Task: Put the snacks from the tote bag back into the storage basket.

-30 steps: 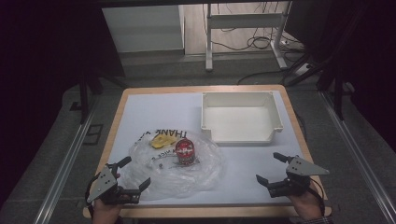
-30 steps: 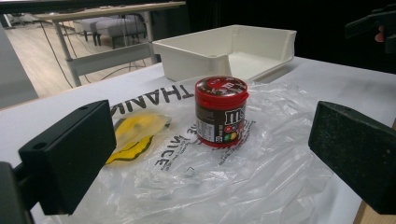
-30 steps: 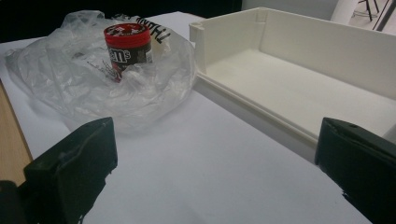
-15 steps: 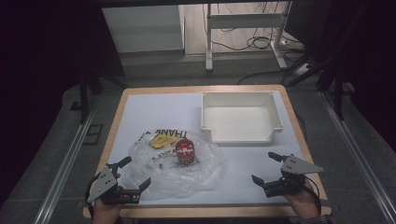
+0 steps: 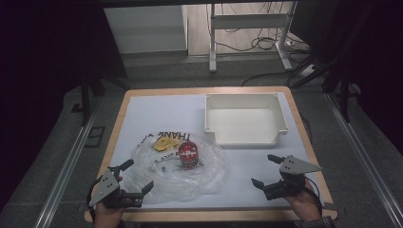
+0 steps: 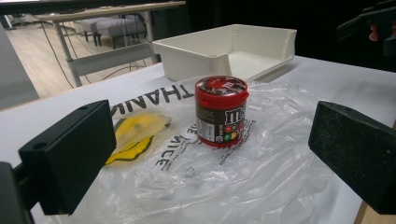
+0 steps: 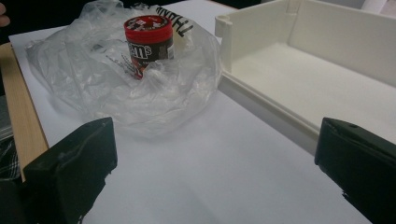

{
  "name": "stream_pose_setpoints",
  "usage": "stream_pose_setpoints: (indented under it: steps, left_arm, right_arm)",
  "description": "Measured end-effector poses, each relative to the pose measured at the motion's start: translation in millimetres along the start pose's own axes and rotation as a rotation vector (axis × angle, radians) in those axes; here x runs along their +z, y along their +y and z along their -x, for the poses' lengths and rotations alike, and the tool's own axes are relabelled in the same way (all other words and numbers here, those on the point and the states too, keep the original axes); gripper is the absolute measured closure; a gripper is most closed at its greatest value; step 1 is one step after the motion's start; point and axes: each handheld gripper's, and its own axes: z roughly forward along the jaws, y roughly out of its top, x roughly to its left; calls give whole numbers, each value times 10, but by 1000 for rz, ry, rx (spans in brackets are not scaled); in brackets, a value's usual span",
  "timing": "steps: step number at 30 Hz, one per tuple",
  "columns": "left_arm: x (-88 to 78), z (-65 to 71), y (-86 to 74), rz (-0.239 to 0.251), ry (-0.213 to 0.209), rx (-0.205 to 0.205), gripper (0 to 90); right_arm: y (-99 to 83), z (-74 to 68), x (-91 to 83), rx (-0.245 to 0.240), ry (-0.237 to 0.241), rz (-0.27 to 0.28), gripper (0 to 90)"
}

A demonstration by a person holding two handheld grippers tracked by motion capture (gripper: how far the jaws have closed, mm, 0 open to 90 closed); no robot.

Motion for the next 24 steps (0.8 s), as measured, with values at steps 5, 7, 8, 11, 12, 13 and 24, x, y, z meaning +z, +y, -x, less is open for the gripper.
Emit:
stream_pose_setpoints:
  steps: [5, 7, 8, 11, 12, 13, 24]
  left_arm:
    - [1, 0, 0, 0, 0, 0, 7]
    - [1, 0, -1, -1, 1, 0, 7]
    - [2, 0, -1, -1, 0, 0, 7]
    - [4, 1, -1, -2, 1, 1, 7]
    - [4, 2, 0, -2, 1, 1, 7]
    - [4, 2, 0, -2, 1, 2, 7]
    - [2, 1, 0, -2, 2, 0, 7]
  right_arm:
    - [40, -12, 43, 18, 12, -14, 0]
    - [61, -15, 49, 20, 10, -12, 0]
    - [69, -20, 53, 22, 3, -8, 0]
    - [79, -32, 73, 21, 1, -8, 0]
    - [81, -40, 81, 19, -1, -11, 0]
    - [85, -50, 88, 17, 1, -14, 0]
    - [179, -65, 188, 16, 20, -11, 0]
